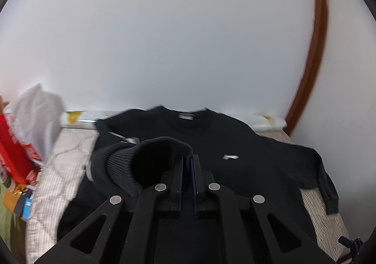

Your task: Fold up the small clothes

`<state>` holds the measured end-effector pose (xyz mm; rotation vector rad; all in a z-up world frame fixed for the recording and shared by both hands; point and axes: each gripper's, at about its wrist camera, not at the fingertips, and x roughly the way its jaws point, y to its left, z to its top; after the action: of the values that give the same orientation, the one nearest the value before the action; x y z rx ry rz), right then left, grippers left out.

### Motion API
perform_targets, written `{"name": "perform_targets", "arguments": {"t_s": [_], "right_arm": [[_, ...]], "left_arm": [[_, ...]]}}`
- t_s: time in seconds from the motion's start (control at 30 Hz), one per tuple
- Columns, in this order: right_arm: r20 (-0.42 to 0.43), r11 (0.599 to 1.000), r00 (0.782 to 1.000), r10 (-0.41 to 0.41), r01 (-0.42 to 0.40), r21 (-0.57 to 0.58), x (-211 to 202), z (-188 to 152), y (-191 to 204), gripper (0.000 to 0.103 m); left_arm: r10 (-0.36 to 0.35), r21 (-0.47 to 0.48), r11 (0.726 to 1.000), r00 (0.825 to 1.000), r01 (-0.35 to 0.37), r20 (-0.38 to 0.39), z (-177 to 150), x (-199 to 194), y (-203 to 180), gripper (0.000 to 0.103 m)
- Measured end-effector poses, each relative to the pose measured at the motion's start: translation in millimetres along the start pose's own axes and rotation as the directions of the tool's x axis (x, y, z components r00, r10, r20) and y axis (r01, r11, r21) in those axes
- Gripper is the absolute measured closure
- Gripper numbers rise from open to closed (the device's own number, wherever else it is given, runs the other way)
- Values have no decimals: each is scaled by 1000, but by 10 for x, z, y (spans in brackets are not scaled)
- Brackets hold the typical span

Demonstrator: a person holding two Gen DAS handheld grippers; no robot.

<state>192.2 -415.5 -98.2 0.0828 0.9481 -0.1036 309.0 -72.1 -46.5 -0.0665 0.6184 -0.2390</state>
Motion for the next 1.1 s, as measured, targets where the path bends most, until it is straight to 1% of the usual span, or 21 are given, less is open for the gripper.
{"name": "perform_targets", "arguments": {"t_s": [0.1,0.13,0.27,0.37,0.43,0.47,0.5,0.53,0.57,0.6,0.63,0.7,0.73,0.77,0.8,0.83,0.87,0.9,1.0,1.1], "right_arm": [[-6,1000,1000,-11,11,4,-17,-31,-57,6],[-8,1000,1000,-13,13,4,-24,-35,-81,6],[-20,1000,999,-28,28,3,2,-41,-86,6],[-30,999,999,-34,34,0,52,-26,-65,6],[-36,1000,999,-30,30,-4,91,-7,-19,6],[-38,1000,999,-27,26,-7,109,1,-6,6],[-42,1000,999,-22,21,-17,138,15,43,6],[-44,1000,999,-16,14,-28,166,27,95,6],[-46,999,999,-5,3,-44,196,49,173,6],[-46,998,999,2,-5,-55,212,65,229,6],[-46,997,999,17,-21,-77,245,104,337,6],[-39,992,998,45,-49,-115,296,183,528,6],[-35,989,998,58,-62,-130,319,229,614,6],[-29,985,996,81,-84,-151,357,301,736,6],[-26,982,995,95,-97,-162,385,351,802,6],[-20,977,994,111,-113,-180,432,424,915,6],[-11,973,993,118,-118,-198,492,513,1041,6],[-4,972,993,119,-117,-205,515,564,1123,6],[8,961,986,168,-162,-225,688,794,1417,6],[8,953,979,206,-198,-230,853,992,1633,7]], "left_arm": [[-28,42,999,999,29,-25,-42,193,-291,97],[-42,49,998,999,43,-34,-48,243,-373,98],[-113,70,990,991,119,-77,-100,439,-724,99],[-144,93,984,985,153,-94,-127,502,-887,99],[-150,98,982,984,160,-99,-138,478,-895,98],[-156,98,981,983,166,-99,-147,448,-861,96],[-159,96,981,983,168,-96,-155,415,-791,90],[-153,91,983,984,162,-91,-157,403,-719,79],[-134,80,987,988,140,-79,-177,344,-573,71],[-115,69,990,991,120,-67,-187,307,-450,57],[-94,55,994,994,96,-48,-203,255,-283,51],[-45,30,998,998,46,-32,-244,171,33,50],[-10,18,1000,999,11,-37,-275,146,212,47],[45,3,999,998,-45,-52,-325,125,444,46],[85,-5,996,994,-86,-61,-365,123,605,44],[120,-11,993,990,-121,-70,-404,121,746,44],[164,-22,986,983,-166,-87,-476,120,948,44],[185,-29,982,978,-189,-100,-513,129,1071,42],[237,-57,967,961,-247,-141,-681,184,1473,39],[275,-52,956,945,-288,-179,-781,314,1698,39]]}}
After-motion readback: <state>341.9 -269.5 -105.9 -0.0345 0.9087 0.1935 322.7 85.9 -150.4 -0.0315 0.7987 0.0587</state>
